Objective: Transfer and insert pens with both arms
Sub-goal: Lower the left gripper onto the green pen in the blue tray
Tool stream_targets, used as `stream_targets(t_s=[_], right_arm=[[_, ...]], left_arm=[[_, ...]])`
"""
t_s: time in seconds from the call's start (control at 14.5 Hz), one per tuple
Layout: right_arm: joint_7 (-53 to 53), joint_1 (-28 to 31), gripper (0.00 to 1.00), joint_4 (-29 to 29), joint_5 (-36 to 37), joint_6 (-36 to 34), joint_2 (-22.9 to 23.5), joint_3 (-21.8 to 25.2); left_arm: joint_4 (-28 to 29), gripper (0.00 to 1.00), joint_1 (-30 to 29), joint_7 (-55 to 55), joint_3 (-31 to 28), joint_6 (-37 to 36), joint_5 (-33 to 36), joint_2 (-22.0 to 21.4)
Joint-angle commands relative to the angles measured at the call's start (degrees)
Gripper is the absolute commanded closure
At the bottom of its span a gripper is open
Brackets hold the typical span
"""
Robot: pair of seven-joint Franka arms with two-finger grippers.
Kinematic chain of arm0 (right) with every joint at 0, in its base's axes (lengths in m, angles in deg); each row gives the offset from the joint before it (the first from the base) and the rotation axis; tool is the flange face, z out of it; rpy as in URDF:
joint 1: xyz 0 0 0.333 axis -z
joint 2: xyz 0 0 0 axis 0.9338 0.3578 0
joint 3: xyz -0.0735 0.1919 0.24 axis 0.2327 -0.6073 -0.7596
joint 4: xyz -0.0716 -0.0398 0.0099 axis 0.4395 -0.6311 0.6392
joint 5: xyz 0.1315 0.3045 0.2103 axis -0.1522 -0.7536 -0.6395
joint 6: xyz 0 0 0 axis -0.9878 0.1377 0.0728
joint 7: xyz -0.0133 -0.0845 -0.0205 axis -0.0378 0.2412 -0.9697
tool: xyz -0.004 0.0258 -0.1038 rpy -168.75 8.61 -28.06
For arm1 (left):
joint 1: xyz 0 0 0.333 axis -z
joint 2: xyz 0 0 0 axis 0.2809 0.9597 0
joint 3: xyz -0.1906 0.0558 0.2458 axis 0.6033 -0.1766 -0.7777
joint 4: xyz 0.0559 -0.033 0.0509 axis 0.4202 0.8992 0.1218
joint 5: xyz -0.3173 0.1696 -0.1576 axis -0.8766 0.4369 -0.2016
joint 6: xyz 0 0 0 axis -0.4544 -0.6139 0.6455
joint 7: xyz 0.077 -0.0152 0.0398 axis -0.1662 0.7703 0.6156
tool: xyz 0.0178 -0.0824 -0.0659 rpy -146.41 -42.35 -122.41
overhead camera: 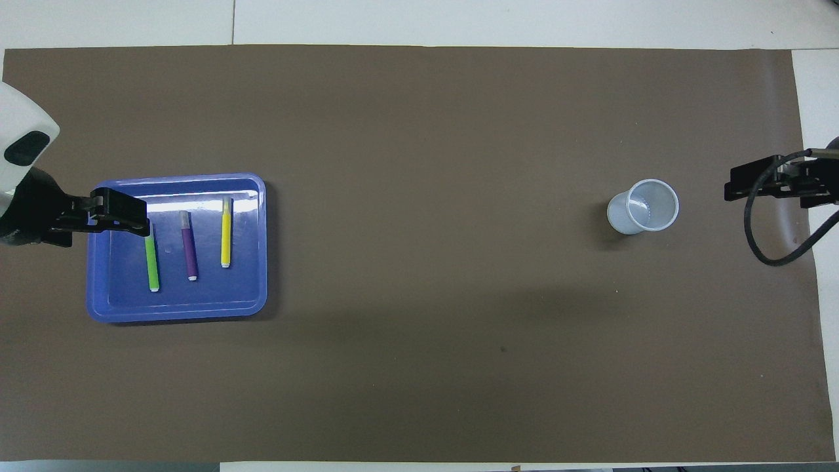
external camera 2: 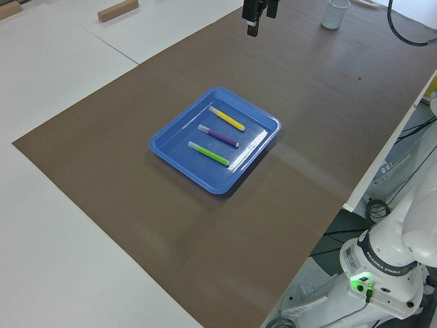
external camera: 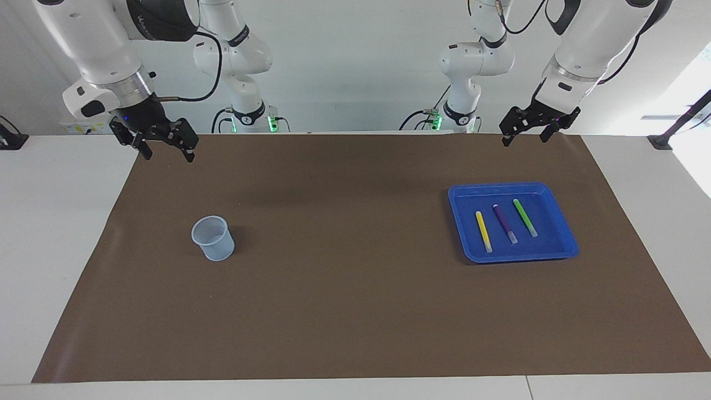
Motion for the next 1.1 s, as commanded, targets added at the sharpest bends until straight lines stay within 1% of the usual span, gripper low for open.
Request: stream_targets(t_s=[0.0,0.55,0.69,0.76,0.83,0.89,0.96,1.03], right_arm=[[1.2,0.1,0.00,1.1,0.1,-0.2,-1.0,-0.2],[1.2,0.1,0.00,1.1,0.1,-0.2,-1.0,-0.2],[1.2,0.1,0.00,1.1,0.1,-0.2,-1.0,-0.2],[1.2,0.1,0.00,1.1,0.1,-0.2,-1.0,-0.2],[1.3,0.1,0.00,1.1,0.1,-0.2,-1.0,-0.2],[1.3,0.1,0.00,1.1,0.1,-0.2,-1.0,-0.2],[1.2,0.1,0.00,1.0,0.1,-0.2,-1.0,-0.2],[1.2,0.1,0.00,1.0,0.1,-0.2,-1.0,-0.2]], left_arm=[[2.1,0.00,0.9,-0.7,-0.9,1.2,-0.7,-1.6],[2.5,0.00,0.6,0.3,-1.0,1.1,-0.8,-1.8],[3.6,0.00,0.3,1.6,-1.1,1.8,-0.8,-2.2],[7.1,0.00,0.2,2.4,-1.2,3.9,-0.8,-3.9],[12.3,0.00,0.1,2.3,-1.5,8.4,-0.8,-5.5],[17.4,0.00,-1.9,1.7,-1.6,14.6,-0.8,-7.1],[21.0,0.00,-4.8,1.0,-1.5,19.0,-0.7,-7.1],[22.7,0.00,-6.3,-0.8,-1.5,21.8,-0.7,-6.1]])
